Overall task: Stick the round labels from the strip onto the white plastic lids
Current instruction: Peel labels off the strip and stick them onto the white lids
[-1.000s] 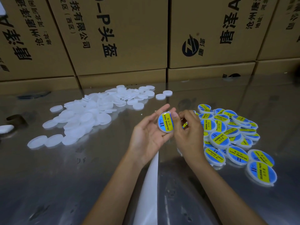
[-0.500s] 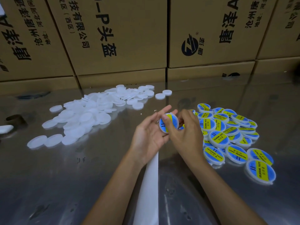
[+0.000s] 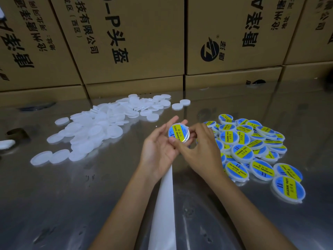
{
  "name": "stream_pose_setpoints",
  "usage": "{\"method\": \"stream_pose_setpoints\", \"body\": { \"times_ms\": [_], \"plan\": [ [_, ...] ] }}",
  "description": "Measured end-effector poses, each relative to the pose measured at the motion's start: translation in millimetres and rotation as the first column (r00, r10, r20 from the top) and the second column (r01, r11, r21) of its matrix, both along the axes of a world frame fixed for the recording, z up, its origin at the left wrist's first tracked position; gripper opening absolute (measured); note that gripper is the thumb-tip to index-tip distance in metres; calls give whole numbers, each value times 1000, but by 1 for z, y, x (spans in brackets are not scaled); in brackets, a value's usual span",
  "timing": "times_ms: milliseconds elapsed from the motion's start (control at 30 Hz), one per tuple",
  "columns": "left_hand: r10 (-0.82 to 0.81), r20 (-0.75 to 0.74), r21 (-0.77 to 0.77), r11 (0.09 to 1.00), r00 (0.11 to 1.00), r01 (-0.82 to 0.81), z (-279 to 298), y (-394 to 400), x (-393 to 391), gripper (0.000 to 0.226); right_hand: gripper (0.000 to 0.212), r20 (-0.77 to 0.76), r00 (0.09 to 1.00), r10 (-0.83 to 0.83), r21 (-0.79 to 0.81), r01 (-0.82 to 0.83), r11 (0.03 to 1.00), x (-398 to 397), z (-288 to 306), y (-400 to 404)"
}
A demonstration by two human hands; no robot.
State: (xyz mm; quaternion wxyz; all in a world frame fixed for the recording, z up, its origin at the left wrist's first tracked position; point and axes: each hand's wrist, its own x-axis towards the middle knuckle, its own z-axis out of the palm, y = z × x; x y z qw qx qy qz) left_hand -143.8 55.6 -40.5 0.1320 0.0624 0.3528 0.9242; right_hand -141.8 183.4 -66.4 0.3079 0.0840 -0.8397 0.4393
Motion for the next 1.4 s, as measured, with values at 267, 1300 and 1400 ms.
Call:
{"method": "stream_pose_setpoints", "body": {
  "times_ms": [267, 1300, 1400],
  "plan": [
    [-27, -4, -35, 999, 1000, 27, 0, 1, 1, 52, 26, -93, 995, -45, -74, 38, 997, -2, 5, 7],
    [183, -116, -277, 938, 976, -209, -7, 1, -2, 27, 23, 48, 986, 159, -120, -152, 981, -4, -2, 3],
    [191, -100, -273, 939, 977, -211, -6, 1, -2, 27, 21, 50, 990, 136, -88, -131, 988, -5, -5, 3]
  ]
}}
